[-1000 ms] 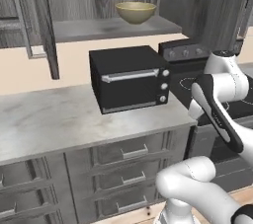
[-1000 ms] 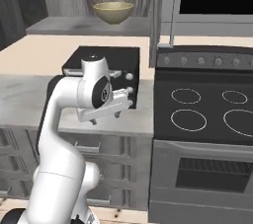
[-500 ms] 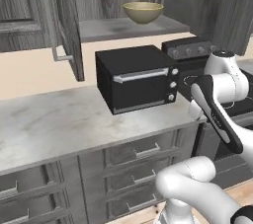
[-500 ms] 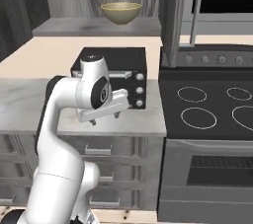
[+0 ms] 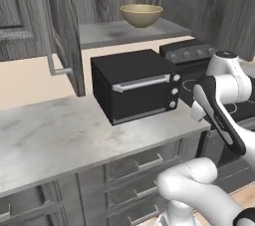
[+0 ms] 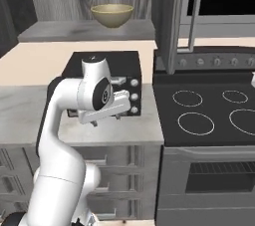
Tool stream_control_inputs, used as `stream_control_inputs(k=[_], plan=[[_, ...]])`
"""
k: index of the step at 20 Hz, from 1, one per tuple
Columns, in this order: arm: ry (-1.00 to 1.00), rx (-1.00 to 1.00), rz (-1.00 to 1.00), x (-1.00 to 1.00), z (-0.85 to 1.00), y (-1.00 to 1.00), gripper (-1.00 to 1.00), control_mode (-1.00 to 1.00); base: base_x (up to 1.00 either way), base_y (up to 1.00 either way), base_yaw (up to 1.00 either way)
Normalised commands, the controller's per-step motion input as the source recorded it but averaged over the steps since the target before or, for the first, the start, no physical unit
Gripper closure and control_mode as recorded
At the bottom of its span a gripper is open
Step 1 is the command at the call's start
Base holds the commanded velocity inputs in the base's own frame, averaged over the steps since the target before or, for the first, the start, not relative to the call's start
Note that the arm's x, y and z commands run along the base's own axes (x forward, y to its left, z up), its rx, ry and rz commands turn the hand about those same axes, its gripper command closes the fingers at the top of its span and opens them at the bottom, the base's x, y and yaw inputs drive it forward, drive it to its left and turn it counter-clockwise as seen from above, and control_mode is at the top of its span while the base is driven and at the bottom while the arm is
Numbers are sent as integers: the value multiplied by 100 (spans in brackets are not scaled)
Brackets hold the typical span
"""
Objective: Move the bowls from the cabinet to the plates on the dining table.
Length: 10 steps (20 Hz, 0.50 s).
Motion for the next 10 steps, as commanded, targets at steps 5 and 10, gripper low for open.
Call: stream_control_inputs(k=[5, 10], plan=[[0, 0, 0, 0, 0, 0, -100, 100, 36, 20, -13], [0, 0, 0, 0, 0, 0, -100, 100, 37, 20, -13]])
